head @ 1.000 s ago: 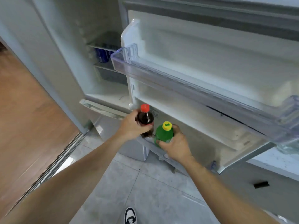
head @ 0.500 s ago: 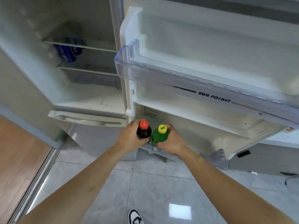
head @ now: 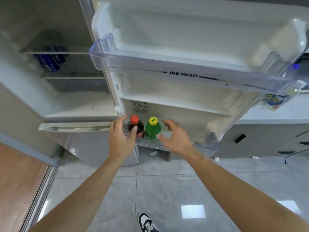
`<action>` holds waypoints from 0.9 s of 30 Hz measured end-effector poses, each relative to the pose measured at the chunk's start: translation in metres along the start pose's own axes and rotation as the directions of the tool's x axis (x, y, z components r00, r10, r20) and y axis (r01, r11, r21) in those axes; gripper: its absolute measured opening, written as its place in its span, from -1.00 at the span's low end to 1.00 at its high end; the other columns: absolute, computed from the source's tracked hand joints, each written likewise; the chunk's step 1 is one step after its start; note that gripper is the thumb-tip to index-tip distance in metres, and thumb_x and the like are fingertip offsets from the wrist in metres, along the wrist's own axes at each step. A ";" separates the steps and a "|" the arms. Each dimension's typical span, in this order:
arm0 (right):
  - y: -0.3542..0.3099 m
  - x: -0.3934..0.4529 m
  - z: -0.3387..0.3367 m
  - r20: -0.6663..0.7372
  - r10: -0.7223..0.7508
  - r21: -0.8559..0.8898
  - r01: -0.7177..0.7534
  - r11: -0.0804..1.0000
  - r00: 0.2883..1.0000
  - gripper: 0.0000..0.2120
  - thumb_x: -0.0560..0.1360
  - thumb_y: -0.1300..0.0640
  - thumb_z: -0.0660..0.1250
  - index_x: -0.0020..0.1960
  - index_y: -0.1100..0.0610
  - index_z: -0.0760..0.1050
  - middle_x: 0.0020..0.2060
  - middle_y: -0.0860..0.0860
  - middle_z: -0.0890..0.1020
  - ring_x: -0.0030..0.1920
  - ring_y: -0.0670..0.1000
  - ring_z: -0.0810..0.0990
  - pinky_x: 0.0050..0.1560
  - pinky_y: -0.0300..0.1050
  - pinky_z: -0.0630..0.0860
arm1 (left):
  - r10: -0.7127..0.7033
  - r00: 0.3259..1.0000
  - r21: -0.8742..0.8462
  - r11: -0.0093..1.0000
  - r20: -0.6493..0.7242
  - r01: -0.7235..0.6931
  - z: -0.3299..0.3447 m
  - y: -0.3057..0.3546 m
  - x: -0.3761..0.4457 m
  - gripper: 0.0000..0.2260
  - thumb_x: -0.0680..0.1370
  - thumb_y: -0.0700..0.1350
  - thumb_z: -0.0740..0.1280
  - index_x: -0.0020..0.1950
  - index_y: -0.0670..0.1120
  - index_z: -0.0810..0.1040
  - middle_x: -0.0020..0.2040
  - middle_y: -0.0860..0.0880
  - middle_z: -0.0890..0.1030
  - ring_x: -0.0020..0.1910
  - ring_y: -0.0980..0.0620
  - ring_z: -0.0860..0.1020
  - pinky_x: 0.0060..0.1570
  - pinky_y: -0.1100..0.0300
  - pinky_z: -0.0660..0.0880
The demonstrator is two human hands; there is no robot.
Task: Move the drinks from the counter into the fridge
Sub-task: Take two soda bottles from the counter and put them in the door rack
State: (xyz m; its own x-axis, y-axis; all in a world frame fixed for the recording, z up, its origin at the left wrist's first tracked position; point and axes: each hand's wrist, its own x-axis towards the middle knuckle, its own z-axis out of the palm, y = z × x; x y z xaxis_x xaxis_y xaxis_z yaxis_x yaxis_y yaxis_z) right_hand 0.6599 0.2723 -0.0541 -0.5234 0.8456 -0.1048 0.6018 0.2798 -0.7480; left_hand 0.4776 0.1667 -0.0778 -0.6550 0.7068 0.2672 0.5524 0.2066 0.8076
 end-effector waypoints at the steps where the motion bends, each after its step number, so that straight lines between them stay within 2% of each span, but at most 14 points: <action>1: 0.005 -0.011 -0.005 -0.060 -0.027 0.024 0.029 0.999 0.998 -0.46 0.47 0.07 0.46 0.41 0.10 0.42 0.28 0.04 0.55 0.26 0.01 0.54 0.29 -0.20 0.43 | 0.028 0.999 -0.002 1.000 -0.045 -0.029 0.001 0.005 -0.008 -0.59 0.54 -0.08 0.41 0.37 -0.08 0.44 0.25 -0.04 0.47 0.22 0.04 0.45 0.23 0.09 0.44; 4: 0.026 -0.047 -0.025 -0.209 -0.024 0.093 0.044 0.995 0.978 -0.59 0.50 0.11 0.45 0.31 0.13 0.52 0.16 -0.01 0.61 0.11 -0.07 0.56 0.21 -0.23 0.47 | 0.083 0.991 -0.027 0.996 -0.102 -0.086 0.012 0.025 -0.034 -0.67 0.55 -0.18 0.39 0.31 -0.11 0.48 0.20 -0.06 0.49 0.11 0.18 0.43 0.16 0.19 0.43; 6: 0.047 -0.076 -0.041 -0.278 0.029 0.136 0.009 0.991 0.960 -0.63 0.50 0.09 0.44 0.28 0.10 0.53 0.11 -0.07 0.61 0.07 -0.10 0.56 0.17 -0.24 0.47 | 0.089 0.994 -0.065 0.994 -0.065 -0.093 0.025 0.038 -0.056 -0.68 0.55 -0.22 0.38 0.29 -0.15 0.50 0.18 -0.08 0.49 0.01 0.21 0.46 0.05 0.24 0.46; 8: 0.074 -0.110 -0.056 -0.337 0.093 0.182 -0.032 0.983 0.937 -0.66 0.50 0.09 0.45 0.25 0.07 0.54 0.06 -0.10 0.61 0.03 -0.11 0.56 0.11 -0.27 0.48 | 0.105 0.994 -0.057 0.993 0.009 -0.104 0.041 0.049 -0.083 -0.68 0.54 -0.24 0.38 0.29 -0.16 0.50 0.16 -0.08 0.50 -0.01 0.10 0.49 0.01 0.29 0.45; 10: 0.105 -0.150 -0.071 -0.377 0.185 0.247 -0.093 0.964 0.908 -0.69 0.50 0.08 0.45 0.22 0.05 0.55 0.03 -0.12 0.61 0.01 -0.14 0.56 0.04 -0.36 0.45 | 0.088 0.991 -0.058 0.995 0.099 -0.083 0.060 0.057 -0.113 -0.68 0.54 -0.24 0.38 0.29 -0.13 0.50 0.13 -0.04 0.51 -0.04 0.02 0.51 -0.05 0.47 0.38; 12: 0.136 -0.191 -0.086 -0.422 0.289 0.308 -0.163 0.937 0.859 -0.71 0.50 0.10 0.45 0.21 0.04 0.55 0.00 -0.14 0.61 0.00 -0.16 0.57 -0.02 -0.42 0.43 | 0.042 0.971 -0.065 0.998 0.234 -0.028 0.081 0.066 -0.142 -0.67 0.54 -0.21 0.39 0.29 -0.07 0.50 0.11 0.00 0.52 -0.06 0.02 0.53 -0.11 0.45 0.39; 13: 0.150 -0.210 -0.095 -0.443 0.345 0.344 -0.198 0.918 0.828 -0.71 0.49 0.11 0.45 0.20 0.04 0.55 -0.01 -0.15 0.61 -0.02 -0.16 0.57 0.00 -0.38 0.47 | 0.018 0.949 -0.056 0.998 0.316 -0.001 0.093 0.071 -0.155 -0.67 0.54 -0.19 0.39 0.29 -0.03 0.50 0.09 0.02 0.52 -0.07 0.03 0.54 -0.12 0.38 0.40; 16: 0.189 -0.261 -0.118 -0.465 0.526 0.491 -0.288 0.822 0.712 -0.72 0.48 0.16 0.44 0.17 0.03 0.56 -0.04 -0.13 0.62 -0.05 -0.13 0.60 0.11 -0.14 0.55 | -0.044 0.848 -0.021 0.998 0.527 0.065 0.128 0.086 -0.188 -0.69 0.52 -0.14 0.41 0.25 0.05 0.50 0.05 0.05 0.54 -0.08 0.12 0.57 -0.13 0.25 0.44; 19: 0.225 -0.303 -0.133 -0.442 0.657 0.607 -0.336 0.720 0.610 -0.73 0.49 0.15 0.43 0.17 0.01 0.54 -0.05 -0.09 0.61 -0.06 -0.15 0.59 0.05 -0.14 0.56 | -0.122 0.736 0.032 0.990 0.666 0.135 0.158 0.092 -0.212 -0.73 0.53 -0.11 0.39 0.21 0.06 0.49 0.00 0.08 0.59 -0.07 0.12 0.59 -0.15 0.23 0.47; 22: 0.260 -0.336 -0.134 -0.411 0.746 0.680 -0.369 0.634 0.524 -0.75 0.50 0.15 0.43 0.17 0.03 0.54 -0.06 -0.05 0.60 -0.08 -0.13 0.58 -0.14 -0.25 0.49 | -0.252 0.595 0.162 0.966 0.764 0.201 0.183 0.077 -0.231 -0.78 0.53 -0.07 0.38 0.16 0.07 0.49 -0.01 0.04 0.62 -0.08 0.06 0.60 -0.14 0.16 0.52; 25: 0.293 -0.360 -0.125 -0.361 0.823 0.729 -0.417 0.542 0.439 -0.74 0.50 0.14 0.44 0.17 0.07 0.54 -0.08 -0.02 0.61 -0.11 -0.08 0.60 -0.12 -0.17 0.48 | -0.387 0.426 0.302 0.918 0.818 0.256 0.199 0.045 -0.246 -0.76 0.53 -0.08 0.38 0.20 -0.01 0.51 -0.08 -0.04 0.58 -0.16 -0.03 0.56 -0.22 0.16 0.48; 27: 0.310 -0.374 -0.116 -0.303 0.872 0.766 -0.447 0.463 0.384 -0.73 0.50 0.12 0.44 0.18 0.08 0.53 -0.09 -0.02 0.62 -0.14 -0.05 0.61 -0.15 -0.16 0.48 | -0.471 0.366 0.399 0.880 0.803 0.258 0.203 0.021 -0.253 -0.75 0.53 -0.10 0.39 0.19 -0.06 0.52 -0.09 -0.13 0.59 -0.18 -0.11 0.58 -0.26 0.19 0.42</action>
State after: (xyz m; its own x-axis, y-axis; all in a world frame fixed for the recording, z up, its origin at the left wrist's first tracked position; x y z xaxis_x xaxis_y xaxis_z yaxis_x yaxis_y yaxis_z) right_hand 1.1120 0.0958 -0.1714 0.5064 0.7066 -0.4942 0.0502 -0.5963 -0.8012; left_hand 0.7597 0.1300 -0.2355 -0.0857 0.7045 -0.7045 0.5230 0.6337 0.5701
